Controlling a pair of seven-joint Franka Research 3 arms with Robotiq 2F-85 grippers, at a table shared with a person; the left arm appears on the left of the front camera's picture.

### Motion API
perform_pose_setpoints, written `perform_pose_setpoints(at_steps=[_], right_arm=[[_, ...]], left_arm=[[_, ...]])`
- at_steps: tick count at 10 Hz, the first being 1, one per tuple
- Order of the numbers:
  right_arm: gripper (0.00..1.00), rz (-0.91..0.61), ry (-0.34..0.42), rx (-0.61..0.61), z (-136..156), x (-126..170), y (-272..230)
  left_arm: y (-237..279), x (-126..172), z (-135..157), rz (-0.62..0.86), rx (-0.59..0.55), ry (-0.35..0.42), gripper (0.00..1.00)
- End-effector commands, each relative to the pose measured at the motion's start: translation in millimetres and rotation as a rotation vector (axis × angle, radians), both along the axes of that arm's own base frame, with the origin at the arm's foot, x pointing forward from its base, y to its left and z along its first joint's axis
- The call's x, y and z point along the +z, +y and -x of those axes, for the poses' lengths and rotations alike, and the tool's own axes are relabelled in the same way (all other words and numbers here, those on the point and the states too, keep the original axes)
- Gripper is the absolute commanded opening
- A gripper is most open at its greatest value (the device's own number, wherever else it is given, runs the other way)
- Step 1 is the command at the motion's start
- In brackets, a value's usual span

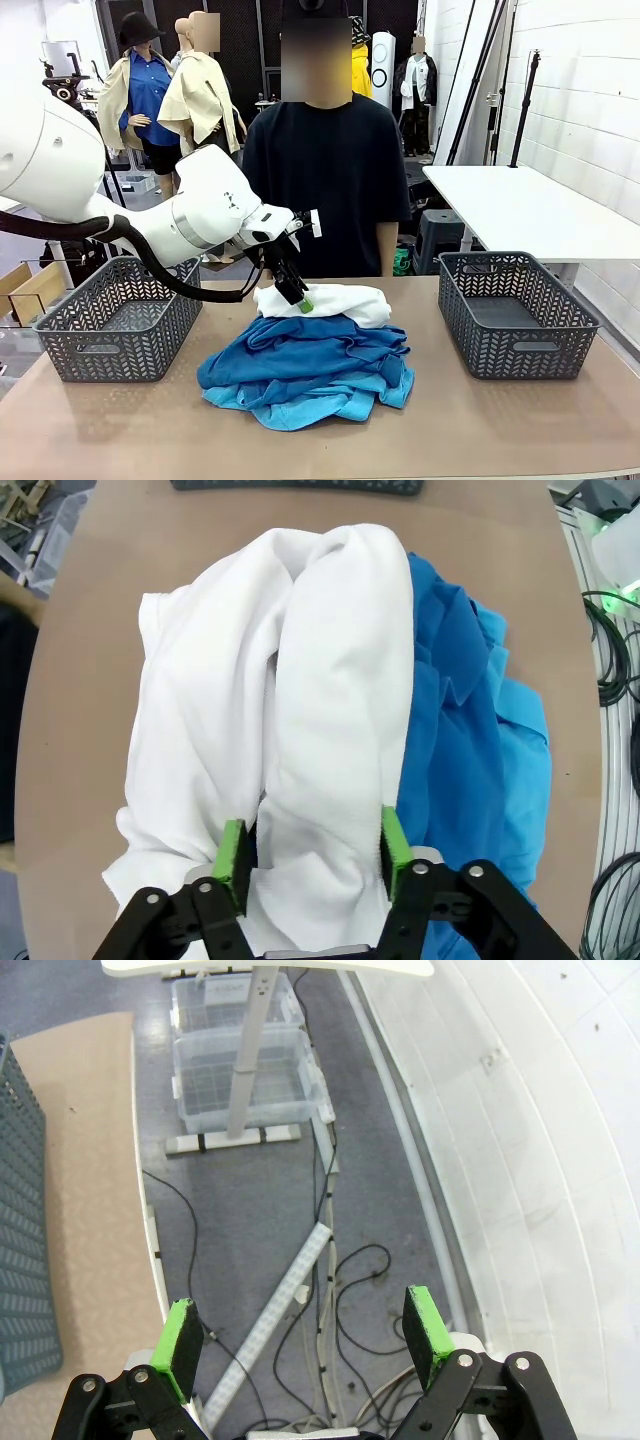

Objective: Sort the tops and bottoms.
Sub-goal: Lift clothes from the center of the table with your left hand.

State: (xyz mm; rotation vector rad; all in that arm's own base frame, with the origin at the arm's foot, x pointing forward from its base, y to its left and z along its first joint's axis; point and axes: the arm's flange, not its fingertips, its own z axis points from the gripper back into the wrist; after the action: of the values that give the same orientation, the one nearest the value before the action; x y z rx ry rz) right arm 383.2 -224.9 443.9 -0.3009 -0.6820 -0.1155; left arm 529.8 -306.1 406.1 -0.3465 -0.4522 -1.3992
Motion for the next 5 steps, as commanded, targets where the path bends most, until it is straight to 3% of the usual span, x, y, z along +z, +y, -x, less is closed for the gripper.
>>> perform_pose_setpoints(at_steps=[1,5], right_arm=[[1.0,0.004,0.008,0.006,0.3,-0.6,0.3],[1.0,0.004,0.008,0.006,0.3,-0.6,0.3]], left_arm=[[3.4,4.5,0.5,0.011,0.003,0.01,0.0],[4.2,4.9,0.9,0.02,0.001,0.018,0.0]])
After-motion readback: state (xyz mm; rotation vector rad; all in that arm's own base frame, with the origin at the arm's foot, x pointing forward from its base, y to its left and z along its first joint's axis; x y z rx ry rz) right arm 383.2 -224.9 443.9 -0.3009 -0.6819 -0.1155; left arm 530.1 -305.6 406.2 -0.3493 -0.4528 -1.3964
